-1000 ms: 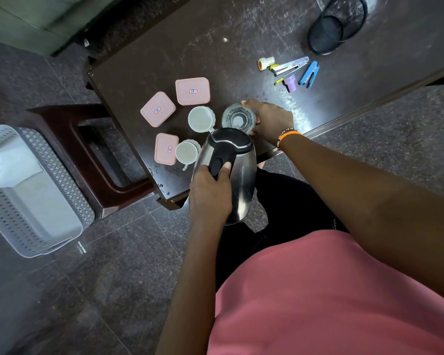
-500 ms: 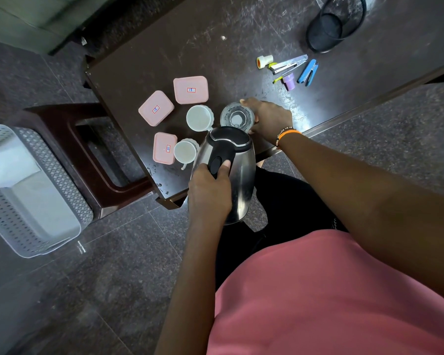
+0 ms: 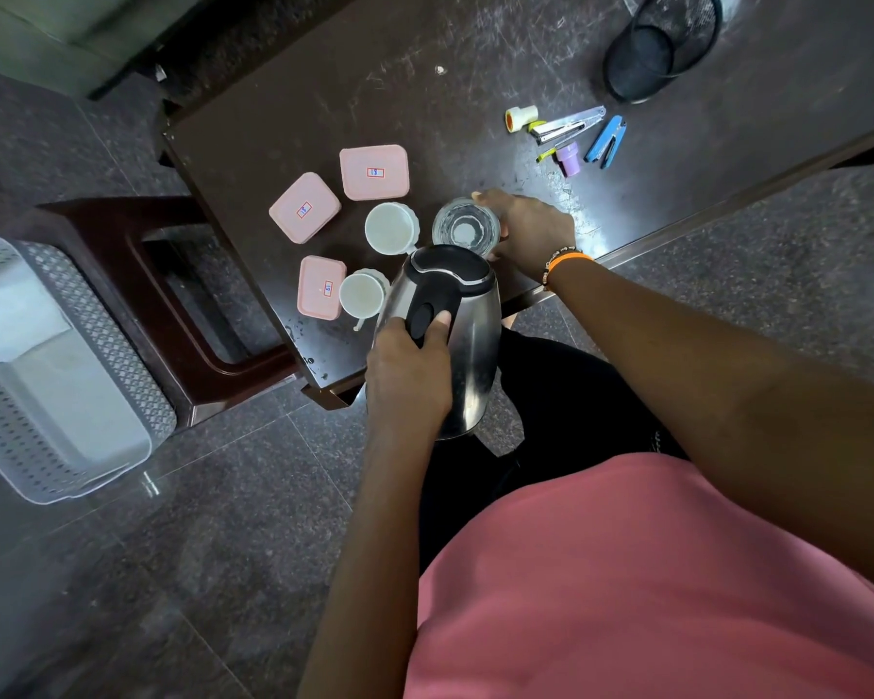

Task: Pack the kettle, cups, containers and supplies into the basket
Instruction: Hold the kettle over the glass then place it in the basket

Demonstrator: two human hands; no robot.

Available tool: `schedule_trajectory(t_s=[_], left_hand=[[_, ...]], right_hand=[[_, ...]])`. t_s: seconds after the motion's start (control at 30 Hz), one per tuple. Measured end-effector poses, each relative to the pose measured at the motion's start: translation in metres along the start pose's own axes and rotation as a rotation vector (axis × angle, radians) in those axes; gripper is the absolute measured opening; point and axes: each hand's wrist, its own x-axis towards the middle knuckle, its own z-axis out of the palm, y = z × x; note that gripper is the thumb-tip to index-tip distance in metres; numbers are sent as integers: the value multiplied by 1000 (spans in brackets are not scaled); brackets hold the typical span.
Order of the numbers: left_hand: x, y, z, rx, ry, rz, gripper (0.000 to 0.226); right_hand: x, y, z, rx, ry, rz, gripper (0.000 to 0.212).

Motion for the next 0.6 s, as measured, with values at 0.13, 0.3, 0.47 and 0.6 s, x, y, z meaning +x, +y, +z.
schedule_trajectory(t_s=[0.13, 0.3, 0.47, 0.6], left_hand=[[4, -14, -7, -77, -45, 76, 23], [5, -43, -13, -179, -84, 131, 15], [4, -64, -21, -275, -108, 202, 9], [0, -80, -33, -335, -49, 222, 14]], right_hand=[[-1, -1, 0, -6, 16, -6, 52], [-1, 0, 1, -43, 41, -14, 65], [-2, 3, 6, -70, 48, -38, 61], [-4, -3, 3, -82, 53, -46, 62]])
